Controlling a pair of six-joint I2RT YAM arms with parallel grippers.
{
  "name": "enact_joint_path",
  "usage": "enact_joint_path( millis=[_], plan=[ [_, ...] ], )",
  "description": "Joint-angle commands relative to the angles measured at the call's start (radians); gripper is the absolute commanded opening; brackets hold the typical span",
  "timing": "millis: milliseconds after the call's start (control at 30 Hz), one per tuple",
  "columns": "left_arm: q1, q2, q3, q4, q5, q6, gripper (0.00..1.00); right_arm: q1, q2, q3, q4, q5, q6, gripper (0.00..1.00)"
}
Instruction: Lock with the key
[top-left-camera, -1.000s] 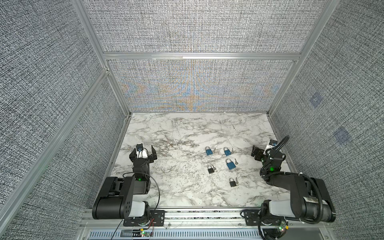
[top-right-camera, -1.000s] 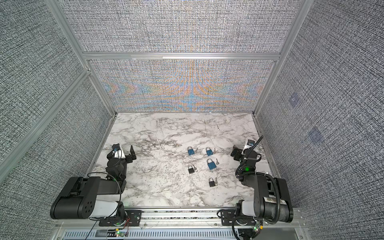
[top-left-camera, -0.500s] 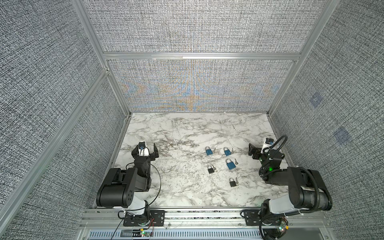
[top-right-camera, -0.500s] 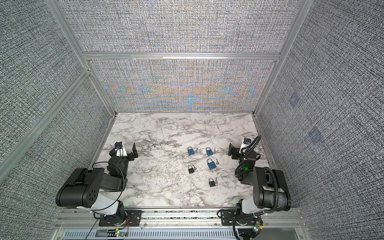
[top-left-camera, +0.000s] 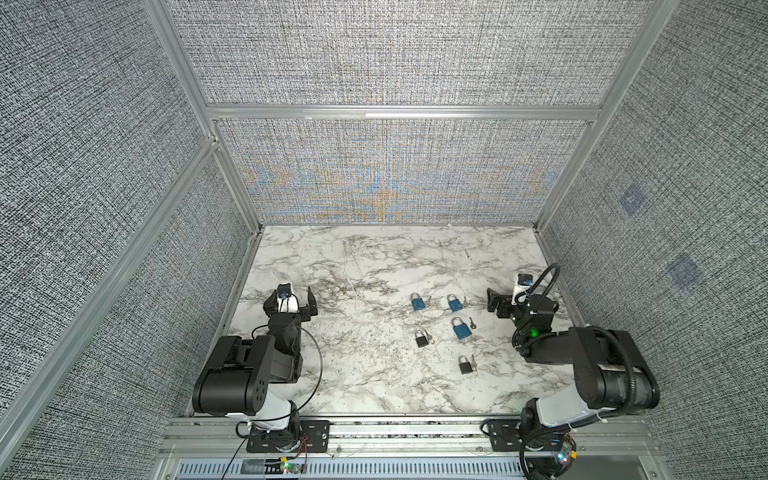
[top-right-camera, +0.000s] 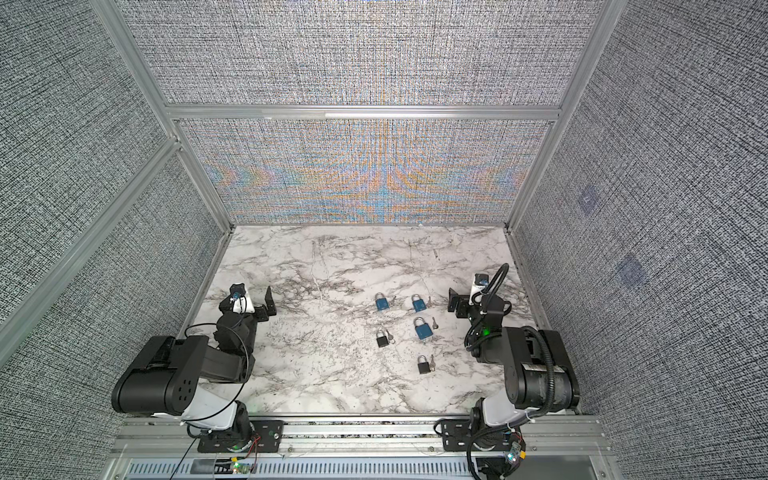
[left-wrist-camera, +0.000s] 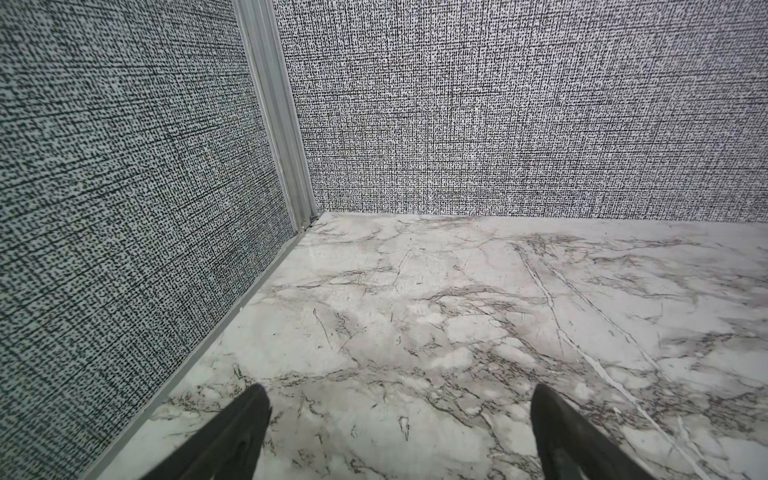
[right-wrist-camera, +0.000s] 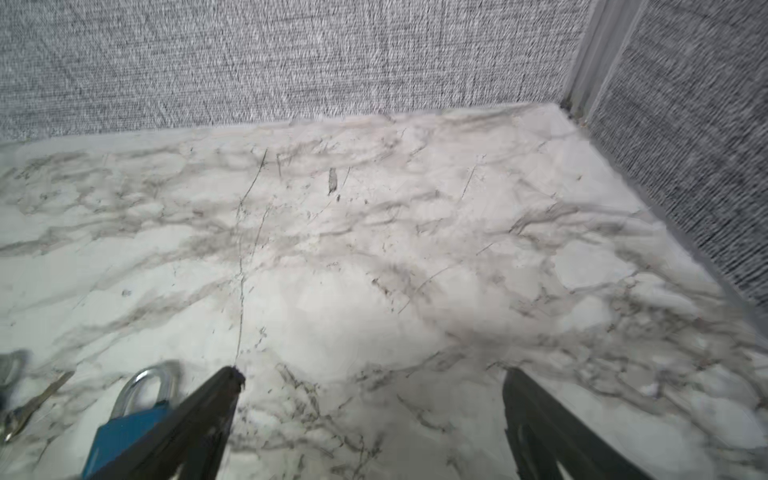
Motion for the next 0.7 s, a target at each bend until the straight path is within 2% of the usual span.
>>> enact_joint_path(
  millis=[0,67,133,667],
  plan=[
    [0.002,0.001,0.005,0.003,0.007,0.01,0.99,-0.001,-0.006,0.006,0.033,0.036,-0.017,0.99],
    [0.003,0.001,0.004,0.004,0.007,0.009,0.99,0.0,0.015,-0.015,0.1,0.035,-0.007,0.99],
    [0.002,0.001,0.004,0.004,0.007,0.009,0.99,-0.001,0.001,-0.005,0.062,0.037,-0.016,0.99],
    [0.002,0.002,0.003,0.009,0.001,0.014,0.99,-0.001,0.008,-0.012,0.086,0.037,-0.011,0.99]
  ],
)
